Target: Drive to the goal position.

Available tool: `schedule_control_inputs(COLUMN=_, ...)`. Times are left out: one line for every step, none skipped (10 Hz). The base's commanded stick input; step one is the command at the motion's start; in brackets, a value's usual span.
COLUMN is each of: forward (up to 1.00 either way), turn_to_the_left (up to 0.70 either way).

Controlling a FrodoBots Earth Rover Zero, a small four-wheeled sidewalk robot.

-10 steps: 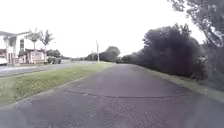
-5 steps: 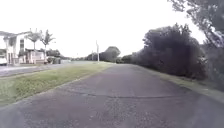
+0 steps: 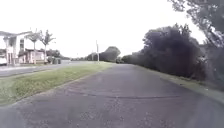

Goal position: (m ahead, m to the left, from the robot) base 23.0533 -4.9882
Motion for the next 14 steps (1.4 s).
schedule_control_inputs(forward=0.05, turn_to_the_left=0.00)
schedule_control_inputs(forward=0.05, turn_to_the_left=0.00)
schedule_control_inputs(forward=0.06, turn_to_the_left=0.00)
schedule_control_inputs(forward=0.06, turn_to_the_left=0.00)
schedule_control_inputs(forward=0.06, turn_to_the_left=0.00)
schedule_control_inputs(forward=0.05, turn_to_the_left=0.00)
schedule_control_inputs(forward=0.05, turn_to_the_left=0.00)
schedule_control_inputs(forward=0.06, turn_to_the_left=0.00)
schedule_control_inputs(forward=0.05, turn_to_the_left=0.00)
schedule_control_inputs(forward=0.05, turn_to_the_left=0.00)
schedule_control_inputs(forward=0.06, turn_to_the_left=0.00)
schedule_control_inputs(forward=0.06, turn_to_the_left=0.00)
schedule_control_inputs(forward=0.06, turn_to_the_left=0.00)
schedule_control_inputs(forward=0.05, turn_to_the_left=0.00)
